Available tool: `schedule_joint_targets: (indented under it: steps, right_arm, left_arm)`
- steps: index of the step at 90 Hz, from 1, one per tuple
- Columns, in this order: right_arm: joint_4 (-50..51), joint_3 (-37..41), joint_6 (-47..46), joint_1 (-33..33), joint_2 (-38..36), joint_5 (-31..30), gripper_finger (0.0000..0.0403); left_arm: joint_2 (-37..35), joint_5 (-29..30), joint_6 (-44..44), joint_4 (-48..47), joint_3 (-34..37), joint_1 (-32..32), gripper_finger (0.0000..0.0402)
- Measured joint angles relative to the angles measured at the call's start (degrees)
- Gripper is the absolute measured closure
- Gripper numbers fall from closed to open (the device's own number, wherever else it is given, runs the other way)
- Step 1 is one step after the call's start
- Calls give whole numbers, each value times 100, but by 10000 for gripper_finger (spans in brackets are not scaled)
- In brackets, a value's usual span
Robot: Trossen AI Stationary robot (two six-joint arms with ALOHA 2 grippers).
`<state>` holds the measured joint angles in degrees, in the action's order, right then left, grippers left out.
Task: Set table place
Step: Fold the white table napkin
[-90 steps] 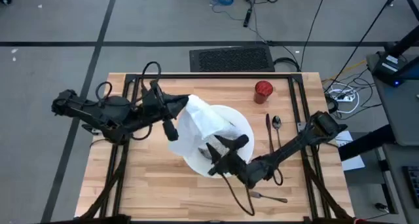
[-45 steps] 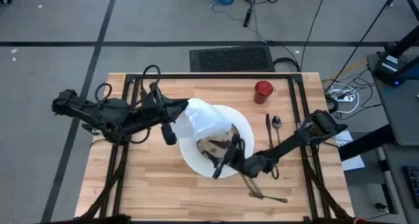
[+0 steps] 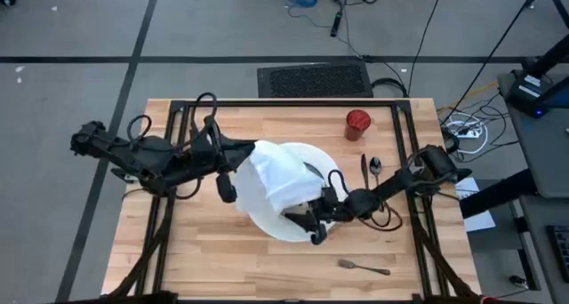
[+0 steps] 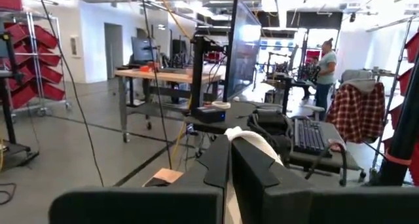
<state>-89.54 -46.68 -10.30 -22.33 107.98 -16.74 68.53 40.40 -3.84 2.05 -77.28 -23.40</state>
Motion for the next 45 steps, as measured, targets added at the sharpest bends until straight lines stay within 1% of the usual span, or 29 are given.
schedule_joint_targets:
  steps: [11,20,29,34,45]
  right_arm:
    - [33,-95,91,-113,0,64,204]
    - [59,-165,112,-174,0,69,204]
    - [162,-218,589,-225,-39,30,204]
    - [402,-243,1016,-274,-105,-201,204]
    - [1009,-357,2066,-409,-328,-1034,204]
  left_arm:
    - [0,87,-156,-41,0,0,402]
    - [-2,203,-255,-302,-2,0,402]
    - [0,212,-241,-621,0,0,402]
    - [0,214,-111,-778,-2,0,402]
    - [0,230,43,-1071,-2,1,402]
